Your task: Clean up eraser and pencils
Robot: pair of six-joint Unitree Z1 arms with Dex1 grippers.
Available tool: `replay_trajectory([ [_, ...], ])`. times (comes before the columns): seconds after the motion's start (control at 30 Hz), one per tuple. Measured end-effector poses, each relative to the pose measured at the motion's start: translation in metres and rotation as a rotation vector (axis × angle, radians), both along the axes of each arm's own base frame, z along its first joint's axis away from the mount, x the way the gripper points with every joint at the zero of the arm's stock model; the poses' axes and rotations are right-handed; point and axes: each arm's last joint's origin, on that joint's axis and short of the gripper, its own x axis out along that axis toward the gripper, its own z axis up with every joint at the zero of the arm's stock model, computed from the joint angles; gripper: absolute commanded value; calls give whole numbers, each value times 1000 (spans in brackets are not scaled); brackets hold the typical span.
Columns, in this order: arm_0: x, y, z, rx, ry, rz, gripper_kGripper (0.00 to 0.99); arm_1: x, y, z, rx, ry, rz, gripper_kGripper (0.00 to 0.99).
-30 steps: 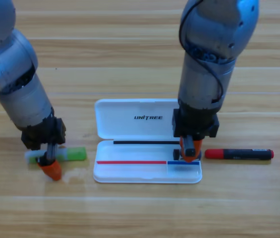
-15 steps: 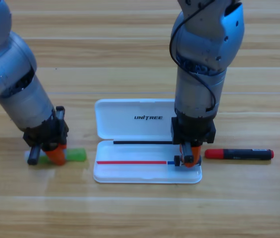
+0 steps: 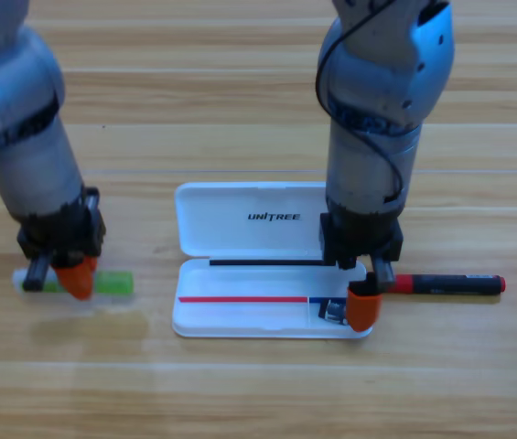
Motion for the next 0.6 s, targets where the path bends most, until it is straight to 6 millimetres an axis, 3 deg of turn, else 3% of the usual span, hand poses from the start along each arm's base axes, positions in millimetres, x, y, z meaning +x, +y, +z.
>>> replay_trajectory([
  [0.13, 3, -1, 39, 14, -4, 21, 0, -10, -13, 26, 10, -8, 0, 920],
  [0.3, -7, 4, 99, -29, -66, 47, 0, -39, -51, 81, 67, -57, 7, 920],
  [0.37, -11, 4, 115, -50, -93, 47, 0, -46, -64, 94, 74, -83, 20, 919],
  [0.43, -15, 2, 125, -66, -111, 53, 0, -46, -76, 97, 61, -94, 35, 919],
  [0.6, -23, -11, 127, -81, -116, 53, 0, -24, -94, 73, -9, -65, 16, 919],
])
